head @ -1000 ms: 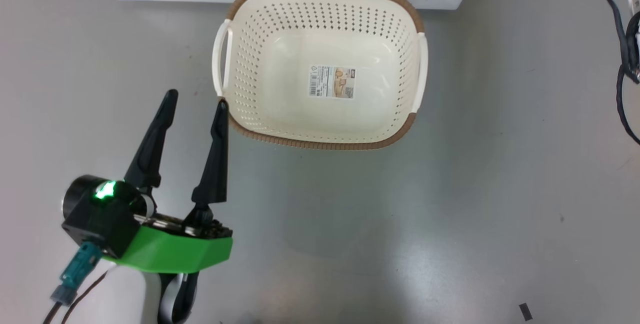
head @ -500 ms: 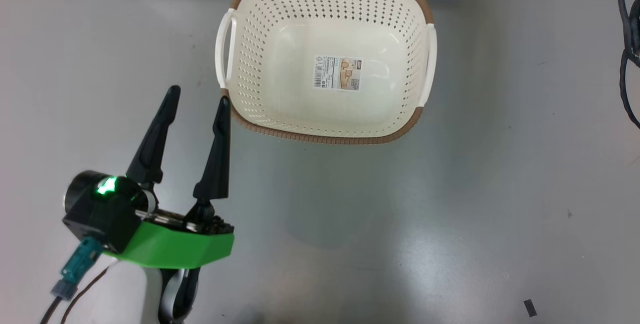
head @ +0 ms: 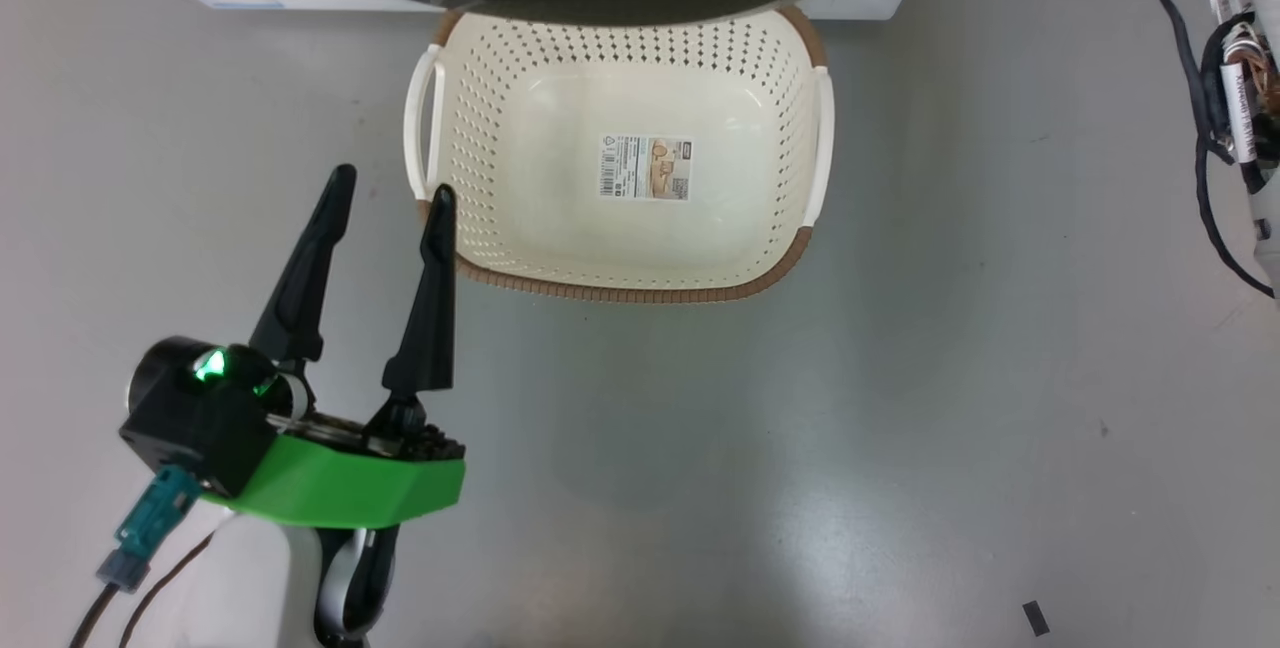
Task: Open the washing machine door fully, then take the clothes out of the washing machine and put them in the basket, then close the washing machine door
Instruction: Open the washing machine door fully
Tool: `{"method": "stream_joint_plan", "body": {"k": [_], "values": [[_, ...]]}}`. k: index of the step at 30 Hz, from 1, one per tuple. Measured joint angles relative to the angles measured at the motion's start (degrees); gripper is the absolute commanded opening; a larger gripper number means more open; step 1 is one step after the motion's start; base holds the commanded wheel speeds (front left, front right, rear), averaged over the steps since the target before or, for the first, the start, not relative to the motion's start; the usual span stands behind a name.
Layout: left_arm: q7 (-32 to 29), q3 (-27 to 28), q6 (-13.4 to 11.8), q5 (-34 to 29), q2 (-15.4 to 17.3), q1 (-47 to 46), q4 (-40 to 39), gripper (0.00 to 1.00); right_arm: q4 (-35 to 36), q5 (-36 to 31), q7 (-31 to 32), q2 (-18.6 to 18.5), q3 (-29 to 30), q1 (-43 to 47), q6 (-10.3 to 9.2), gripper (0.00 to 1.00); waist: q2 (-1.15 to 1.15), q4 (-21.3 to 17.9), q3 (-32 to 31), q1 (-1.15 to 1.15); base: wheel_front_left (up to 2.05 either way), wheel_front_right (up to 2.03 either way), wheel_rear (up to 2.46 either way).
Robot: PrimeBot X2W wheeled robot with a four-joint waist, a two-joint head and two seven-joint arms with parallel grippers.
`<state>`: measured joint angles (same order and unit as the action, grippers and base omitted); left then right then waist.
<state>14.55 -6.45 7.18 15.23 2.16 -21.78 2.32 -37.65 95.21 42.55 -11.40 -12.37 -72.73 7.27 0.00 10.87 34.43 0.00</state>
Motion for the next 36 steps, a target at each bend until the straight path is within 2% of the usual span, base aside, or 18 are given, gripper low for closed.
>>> {"method": "stream_joint_plan", "body": {"k": [18, 22, 26, 27, 28, 29, 36], "values": [[0.01, 1.32, 0.0, -0.02, 0.35, 0.31, 0.71, 1.0, 0.51, -2.14, 5.12, 2.29, -3.13, 4.74, -0.01, 0.0, 0.0, -1.7, -4.13, 0.0, 0.0, 0.0, 0.0], [0.01, 1.99, 0.0, -0.03, 0.4, 0.74, 0.55, 1.0, 0.48, -2.66, 5.01, 2.94, -3.23, 5.26, 0.0, 0.0, 0.0, -2.26, -4.5, 0.0, 0.0, 0.0, 0.0], [0.0, 2.35, 0.0, -0.04, 0.41, 0.74, 0.43, 1.0, 0.74, -4.42, 1.43, 3.24, -3.16, 5.81, 0.0, 0.0, 0.0, -2.79, -4.21, 0.0, 0.0, 0.0, 0.0], [0.0, 2.42, 0.0, -0.04, 0.41, 0.74, 0.38, 1.0, 0.98, -5.68, -0.34, 3.3, -3.13, 5.81, 0.0, 0.35, 0.0, -2.96, -4.1, 0.0, 0.0, 0.0, 0.0], [0.0, 2.48, 0.0, -0.04, 0.44, 0.73, 0.36, 1.0, 1.29, -6.68, -1.97, 3.28, -3.16, 5.82, -0.01, 0.96, 0.0, -3.14, -4.01, 0.0, 0.0, 0.0, 0.0], [0.01, 2.54, 0.0, -0.04, 0.45, 0.73, 0.36, 1.0, 1.72, -7.43, -3.58, 3.25, -3.15, 5.83, 0.0, 1.0, 0.0, -3.33, -3.92, 0.0, 0.0, 0.0, 0.0], [0.0, 3.11, 0.0, -0.05, 0.53, 0.7, 0.54, 1.0, 7.66, -14.7, -17.05, 0.91, -4.78, 9.9, 0.0, 1.0, 0.0, -4.71, -3.98, 0.0, 0.0, 0.0, 0.0]]}}
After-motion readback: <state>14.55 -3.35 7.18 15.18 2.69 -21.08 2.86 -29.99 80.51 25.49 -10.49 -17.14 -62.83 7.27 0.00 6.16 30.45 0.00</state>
